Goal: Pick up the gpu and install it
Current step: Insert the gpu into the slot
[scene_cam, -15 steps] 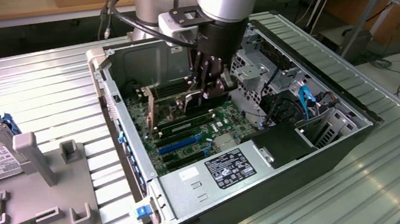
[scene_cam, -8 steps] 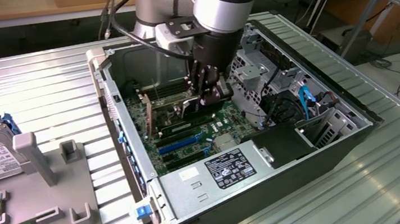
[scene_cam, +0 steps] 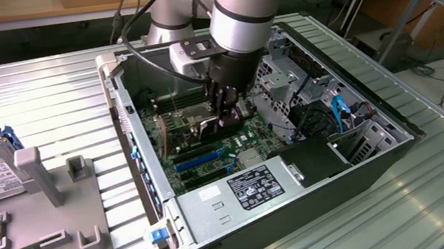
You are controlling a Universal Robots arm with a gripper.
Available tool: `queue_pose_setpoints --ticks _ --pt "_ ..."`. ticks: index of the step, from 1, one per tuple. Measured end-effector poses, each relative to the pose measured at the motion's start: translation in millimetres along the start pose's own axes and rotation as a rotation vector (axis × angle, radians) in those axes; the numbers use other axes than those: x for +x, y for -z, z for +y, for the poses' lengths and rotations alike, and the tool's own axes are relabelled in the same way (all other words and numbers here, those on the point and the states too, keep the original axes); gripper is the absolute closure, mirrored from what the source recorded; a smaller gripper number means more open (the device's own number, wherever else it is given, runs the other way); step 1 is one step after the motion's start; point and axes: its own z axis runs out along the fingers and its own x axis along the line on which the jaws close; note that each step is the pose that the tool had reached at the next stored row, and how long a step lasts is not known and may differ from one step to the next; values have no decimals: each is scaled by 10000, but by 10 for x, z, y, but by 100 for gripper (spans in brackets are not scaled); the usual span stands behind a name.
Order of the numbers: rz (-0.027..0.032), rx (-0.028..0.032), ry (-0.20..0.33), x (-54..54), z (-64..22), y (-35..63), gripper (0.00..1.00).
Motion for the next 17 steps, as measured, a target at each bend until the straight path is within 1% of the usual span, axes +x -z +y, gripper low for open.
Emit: queue_pose_setpoints --ticks 3,7,11,14,17 --pt "3 1 -8 5 9 -64 73" --pt "83 3 -50 20 18 -125 73" --pt "106 4 -57 33 57 -164 73" --pt "136 5 -69 39 121 -225 73" --pt "154 4 -72 41 150 -250 73"
